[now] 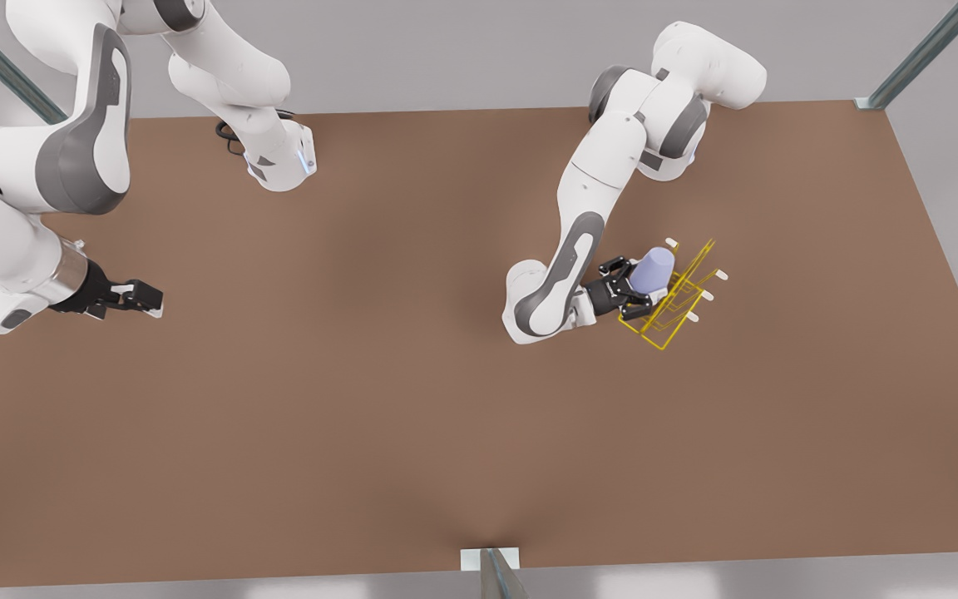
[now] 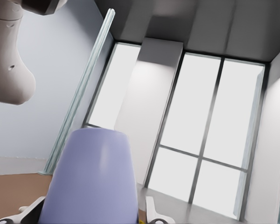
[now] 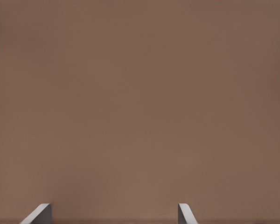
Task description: Place the cup on the cup holder
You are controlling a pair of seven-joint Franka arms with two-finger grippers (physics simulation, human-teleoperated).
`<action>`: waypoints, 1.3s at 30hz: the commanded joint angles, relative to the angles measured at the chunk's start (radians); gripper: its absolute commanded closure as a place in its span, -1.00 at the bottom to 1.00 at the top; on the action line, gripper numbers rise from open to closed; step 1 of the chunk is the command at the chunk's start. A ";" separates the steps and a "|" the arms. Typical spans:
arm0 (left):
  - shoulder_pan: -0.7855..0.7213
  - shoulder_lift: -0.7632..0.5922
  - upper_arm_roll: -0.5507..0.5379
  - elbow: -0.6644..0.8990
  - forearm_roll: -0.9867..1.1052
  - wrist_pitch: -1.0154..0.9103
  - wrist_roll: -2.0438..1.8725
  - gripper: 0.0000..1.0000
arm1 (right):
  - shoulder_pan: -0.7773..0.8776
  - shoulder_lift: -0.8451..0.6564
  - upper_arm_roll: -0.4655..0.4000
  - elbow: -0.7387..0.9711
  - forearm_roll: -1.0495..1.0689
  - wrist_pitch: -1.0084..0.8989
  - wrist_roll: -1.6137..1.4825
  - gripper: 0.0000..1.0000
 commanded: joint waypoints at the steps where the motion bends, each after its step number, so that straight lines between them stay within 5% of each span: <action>1: 0.002 -0.001 0.000 0.000 0.000 -0.003 -0.040 -1.00 | -0.002 -0.001 0.000 0.000 0.000 -0.001 0.000 -1.00; 9: -0.014 -0.001 -0.006 0.000 -0.002 -0.004 -0.040 -1.00 | -0.002 -0.001 0.000 0.000 0.001 -0.001 0.000 -1.00; 14: -0.150 -0.010 -0.018 -0.001 -0.112 -0.004 -0.032 -1.00 | -0.002 -0.001 0.000 0.000 0.001 -0.001 0.000 -1.00; 19: -0.189 -0.098 -0.222 0.040 -0.206 -0.006 0.000 -1.00 | 0.001 -0.001 0.000 -0.001 0.001 -0.001 0.000 -1.00; 25: -0.155 -0.253 -0.397 0.339 -0.333 0.133 0.569 -1.00 | -0.001 -0.001 0.000 -0.001 0.001 -0.001 0.000 -1.00; 33: 0.336 -0.550 -0.492 0.341 -0.479 0.377 1.563 -1.00 | 0.007 0.002 0.000 -0.001 0.001 0.014 0.000 -1.00; 35: 0.428 -0.800 -0.296 0.088 -0.617 0.489 2.260 -1.00 | 0.013 0.014 0.002 -0.004 0.006 0.054 0.001 -1.00; 39: 0.643 -0.997 -0.268 -0.227 -0.793 0.729 2.850 -1.00 | 0.042 0.019 0.011 -0.006 0.001 0.066 0.001 -1.00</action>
